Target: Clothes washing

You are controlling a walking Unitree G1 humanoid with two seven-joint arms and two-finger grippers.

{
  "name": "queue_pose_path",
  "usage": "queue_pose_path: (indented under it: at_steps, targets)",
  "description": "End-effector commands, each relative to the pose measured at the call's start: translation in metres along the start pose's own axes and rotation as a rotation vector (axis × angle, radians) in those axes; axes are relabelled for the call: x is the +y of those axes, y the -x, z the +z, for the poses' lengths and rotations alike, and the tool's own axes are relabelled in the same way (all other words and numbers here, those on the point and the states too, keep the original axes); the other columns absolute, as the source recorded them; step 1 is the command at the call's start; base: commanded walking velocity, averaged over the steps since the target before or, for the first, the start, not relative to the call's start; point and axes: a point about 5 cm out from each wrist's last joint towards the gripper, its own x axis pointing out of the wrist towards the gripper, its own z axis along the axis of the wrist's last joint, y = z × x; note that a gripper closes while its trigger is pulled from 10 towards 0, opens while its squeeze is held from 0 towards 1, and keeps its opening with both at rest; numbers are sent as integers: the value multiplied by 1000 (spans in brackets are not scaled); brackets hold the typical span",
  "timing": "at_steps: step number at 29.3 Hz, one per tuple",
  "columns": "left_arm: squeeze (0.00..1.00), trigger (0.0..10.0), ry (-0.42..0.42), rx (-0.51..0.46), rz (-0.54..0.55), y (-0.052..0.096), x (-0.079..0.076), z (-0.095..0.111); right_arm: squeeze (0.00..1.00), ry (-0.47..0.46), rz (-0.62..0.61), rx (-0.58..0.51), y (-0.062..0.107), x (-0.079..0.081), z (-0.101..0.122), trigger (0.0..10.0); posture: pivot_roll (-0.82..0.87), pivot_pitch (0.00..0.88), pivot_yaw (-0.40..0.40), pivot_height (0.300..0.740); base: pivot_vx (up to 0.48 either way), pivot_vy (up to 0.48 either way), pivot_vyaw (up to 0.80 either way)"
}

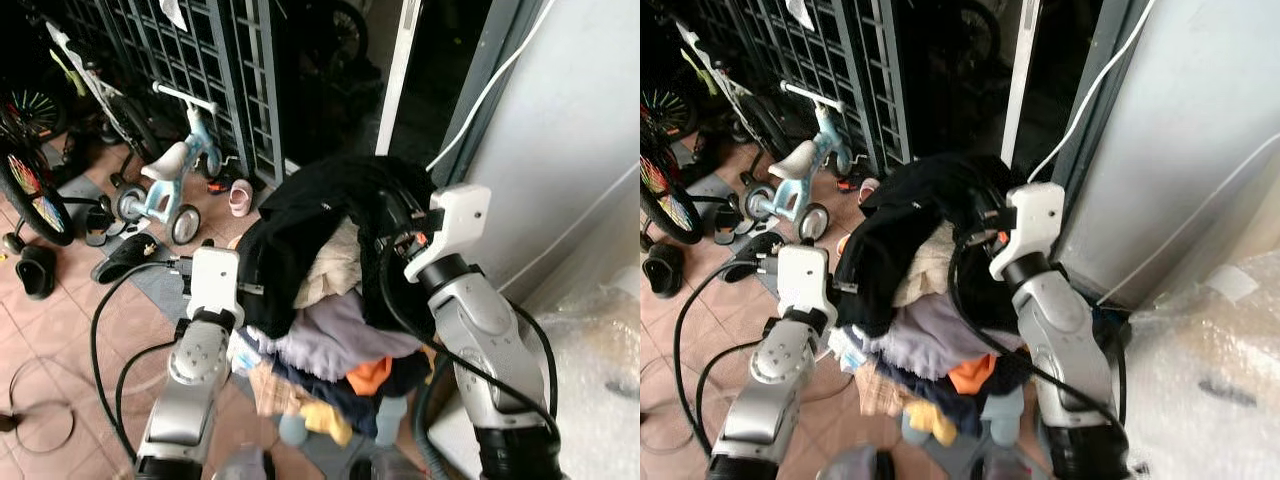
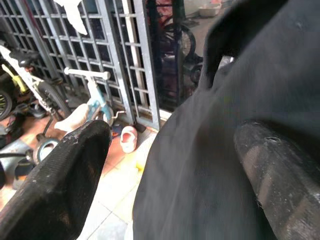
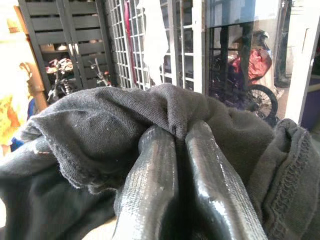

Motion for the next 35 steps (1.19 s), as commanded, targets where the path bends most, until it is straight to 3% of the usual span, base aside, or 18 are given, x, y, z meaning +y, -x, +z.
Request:
queue_pose_path:
  at_steps: [1, 22, 26, 27, 29, 35]
  targets:
    - [0, 10000, -7, 3, 0, 1, 1, -1, 0, 7, -6, -12, 0, 1, 3, 10000, -49, 0, 14, 740, -322, 0, 0]
    - [0, 10000, 10, 23, 0, 6, 2, -3, 0, 44, -57, 13, 4, -5, -3, 10000, -43, 0, 13, 740, -246, 0, 0]
    - [0, 10000, 16, 12, -7, 6, 1, -1, 0, 86, -116, 6, 4, -12, -1, 10000, -43, 0, 13, 740, 0, 0, -716]
    - [0, 10000, 36, -8, -29, 7, 0, 1, 0, 163, -157, -1, 5, -18, 2, 10000, -43, 0, 14, 740, 0, 0, -800]
    - [0, 10000, 48, -8, -39, 8, 0, 2, 0, 200, -158, -16, 4, -20, 5, 10000, -47, 0, 18, 740, 0, 0, -800]
    - [0, 10000, 57, -15, -46, 8, 0, 4, 0, 206, -175, -26, 2, -22, 7, 10000, -50, 0, 19, 740, 0, 0, -800]
